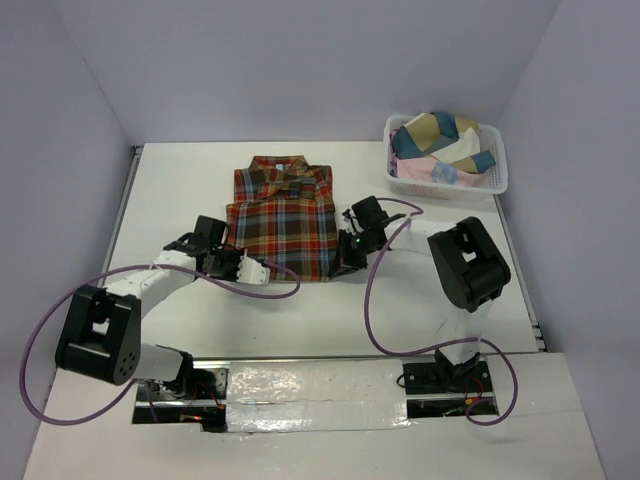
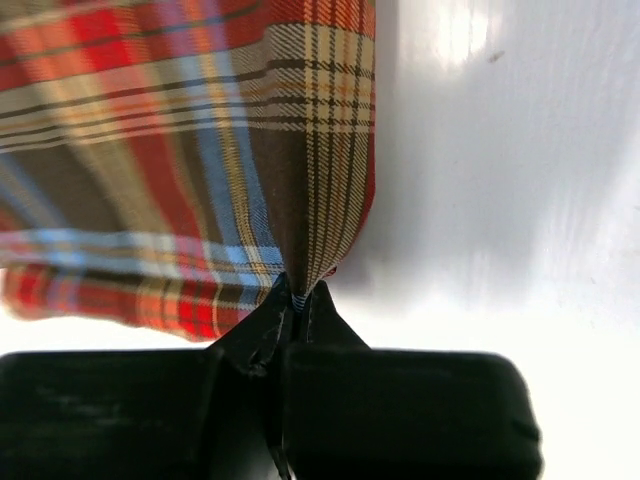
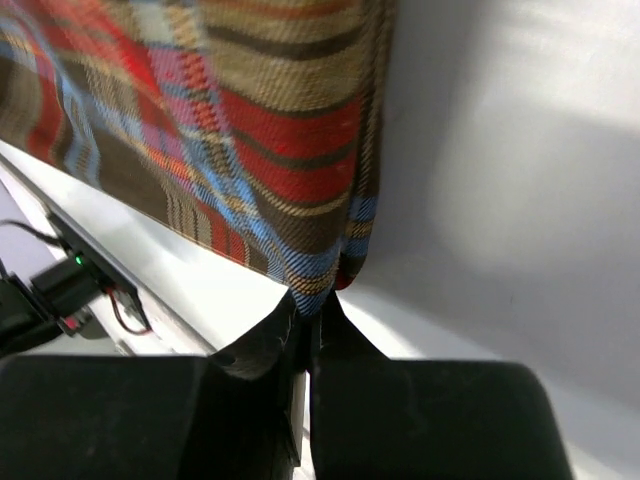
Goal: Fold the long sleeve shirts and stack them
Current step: Fold the shirt
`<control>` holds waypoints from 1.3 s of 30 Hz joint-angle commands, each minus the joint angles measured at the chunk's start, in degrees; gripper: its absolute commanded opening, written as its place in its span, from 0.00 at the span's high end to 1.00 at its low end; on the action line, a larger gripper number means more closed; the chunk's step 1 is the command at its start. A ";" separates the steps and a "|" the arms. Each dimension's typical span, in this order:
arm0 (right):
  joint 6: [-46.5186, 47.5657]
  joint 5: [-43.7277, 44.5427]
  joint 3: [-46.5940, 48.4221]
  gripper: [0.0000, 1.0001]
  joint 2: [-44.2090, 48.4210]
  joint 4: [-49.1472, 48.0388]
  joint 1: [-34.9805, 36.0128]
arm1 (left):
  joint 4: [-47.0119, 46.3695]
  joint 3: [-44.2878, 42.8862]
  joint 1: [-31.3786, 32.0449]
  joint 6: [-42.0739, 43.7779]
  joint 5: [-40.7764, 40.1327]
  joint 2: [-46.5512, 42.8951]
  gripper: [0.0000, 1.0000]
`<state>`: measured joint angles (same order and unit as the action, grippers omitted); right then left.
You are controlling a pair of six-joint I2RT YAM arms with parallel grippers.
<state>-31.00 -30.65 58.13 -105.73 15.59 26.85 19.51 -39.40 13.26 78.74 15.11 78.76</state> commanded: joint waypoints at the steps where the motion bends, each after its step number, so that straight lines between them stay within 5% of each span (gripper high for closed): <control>1: 4.72 0.60 0.76 1.00 6.57 6.26 -0.13 | 9.74 -4.45 0.02 -1.22 3.60 -4.84 1.00; 12: 12.54 3.84 -2.85 1.00 26.34 34.11 13.21 | 49.26 -10.07 4.41 5.73 16.14 -23.65 1.00; 18: 11.49 0.87 6.72 1.00 32.43 43.10 13.76 | 51.35 -23.33 4.59 -16.02 21.18 -21.56 1.00; 22: 13.77 1.21 18.04 1.00 24.03 46.37 9.02 | 45.71 -28.62 3.36 -27.22 19.69 -11.04 1.00; 29: 14.04 -0.54 32.45 1.00 8.39 41.63 -2.93 | 41.49 -41.27 -11.31 -36.72 25.23 8.49 1.00; 39: 9.49 -3.27 45.14 1.00 -9.48 36.71 -10.06 | 37.81 -53.06 -12.90 -40.94 19.88 26.78 1.00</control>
<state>-19.70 -34.37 100.27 -113.86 54.11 19.18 58.61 -90.74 1.21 40.21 37.54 103.55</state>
